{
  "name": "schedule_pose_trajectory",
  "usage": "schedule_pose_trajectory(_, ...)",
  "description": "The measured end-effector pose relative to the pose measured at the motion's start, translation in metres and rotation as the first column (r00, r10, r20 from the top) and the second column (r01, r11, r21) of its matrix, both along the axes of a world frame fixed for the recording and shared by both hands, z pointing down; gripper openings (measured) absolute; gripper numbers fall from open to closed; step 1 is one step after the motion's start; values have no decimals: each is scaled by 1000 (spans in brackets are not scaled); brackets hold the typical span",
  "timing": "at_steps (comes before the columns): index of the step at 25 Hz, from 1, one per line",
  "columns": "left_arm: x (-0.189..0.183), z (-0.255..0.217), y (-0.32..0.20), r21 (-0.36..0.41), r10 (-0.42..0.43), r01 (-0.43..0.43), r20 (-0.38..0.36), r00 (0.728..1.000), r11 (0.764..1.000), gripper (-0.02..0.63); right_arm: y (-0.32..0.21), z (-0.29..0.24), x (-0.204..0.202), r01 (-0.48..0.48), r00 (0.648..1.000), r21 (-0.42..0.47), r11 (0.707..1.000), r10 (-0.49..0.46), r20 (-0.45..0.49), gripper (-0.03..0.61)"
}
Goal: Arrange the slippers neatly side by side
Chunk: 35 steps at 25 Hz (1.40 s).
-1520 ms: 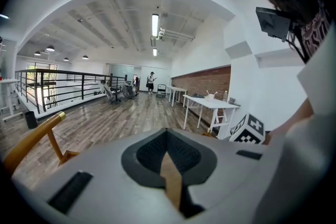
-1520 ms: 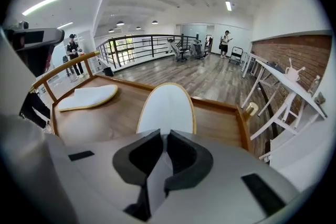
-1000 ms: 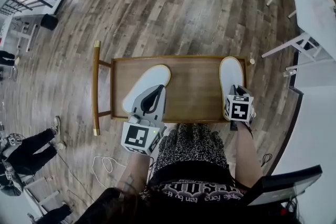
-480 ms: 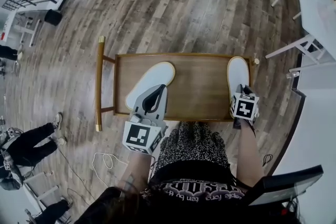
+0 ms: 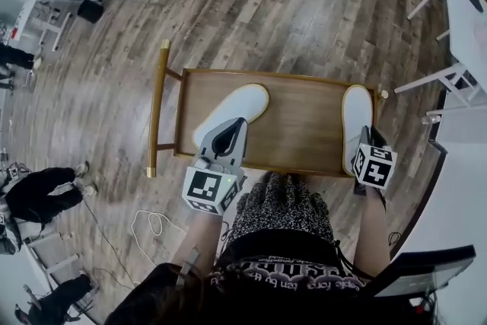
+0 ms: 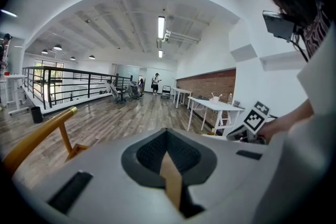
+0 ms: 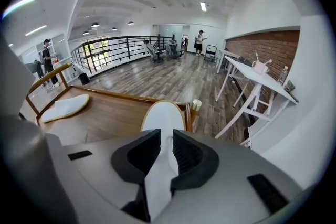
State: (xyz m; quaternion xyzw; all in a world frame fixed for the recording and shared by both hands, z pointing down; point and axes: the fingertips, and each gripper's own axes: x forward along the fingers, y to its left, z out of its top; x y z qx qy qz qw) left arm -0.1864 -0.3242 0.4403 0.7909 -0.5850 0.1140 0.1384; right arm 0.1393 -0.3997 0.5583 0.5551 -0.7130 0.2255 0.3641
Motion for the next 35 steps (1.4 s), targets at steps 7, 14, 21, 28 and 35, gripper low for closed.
schedule_pose_trajectory(7,-30,36,8,-100,-17,18,7,1000,995,0,29,-48,-46,200,979,98,975,-201,5,55)
schedule_pose_trajectory(14,-38,75,12,-167,127,-110,96,987,980,63,49,-44,-89,300,953,68,952,-303,34,55)
schedule_pose_trajectory(21,-49,132,16,-394,284,-168,257,924,903,127,59,-42,-106,330,943,48,943,-331,24,55)
schedule_pose_trajectory(28,-53,163,3,-475,357,-199,270,894,857,127,66,-37,-108,333,942,26,943,-334,25,55)
schedule_pose_trajectory(35,-50,165,-8,-480,338,-214,188,922,851,45,71,-33,-103,313,949,0,950,-313,32,55)
